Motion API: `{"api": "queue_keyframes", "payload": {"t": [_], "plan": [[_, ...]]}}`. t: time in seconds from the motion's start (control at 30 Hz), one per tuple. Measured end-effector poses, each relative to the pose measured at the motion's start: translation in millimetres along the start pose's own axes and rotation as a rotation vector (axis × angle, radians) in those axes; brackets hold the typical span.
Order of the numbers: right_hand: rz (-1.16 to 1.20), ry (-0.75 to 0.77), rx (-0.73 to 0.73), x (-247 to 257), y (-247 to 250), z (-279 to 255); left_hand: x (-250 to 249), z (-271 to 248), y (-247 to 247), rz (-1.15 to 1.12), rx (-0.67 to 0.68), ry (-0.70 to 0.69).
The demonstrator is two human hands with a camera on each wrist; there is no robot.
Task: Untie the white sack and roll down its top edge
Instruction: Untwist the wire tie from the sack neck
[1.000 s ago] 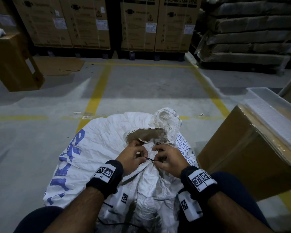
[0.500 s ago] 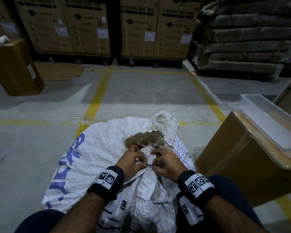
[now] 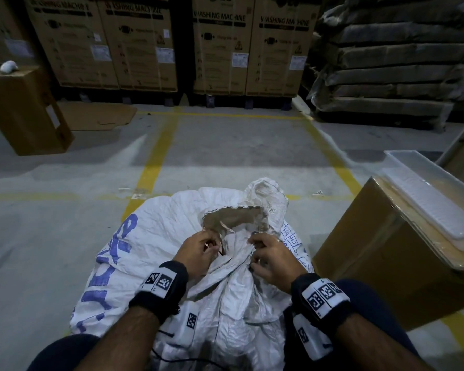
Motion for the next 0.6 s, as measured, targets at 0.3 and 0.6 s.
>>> {"api": "queue_keyframes", "payload": {"t": [0.3,0.6], "plan": [[0.008,-0.123,0.013,-7,8,-4,-4,0,-6,0.134,0.024,0.019],[0.172,-0.148,-0.017,-6,33,-16,-11,-11,-2,0.055,-0.029,0.016]]}}
Point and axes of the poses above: each hand's wrist, its own z-axis towards the middle knuckle, its own y-axis out of the back of the hand, x = y × z, the point moved 8 cm from there along z, towards the middle knuckle, and after that the axes turned 8 degrees about x, right-handed, at the moved point
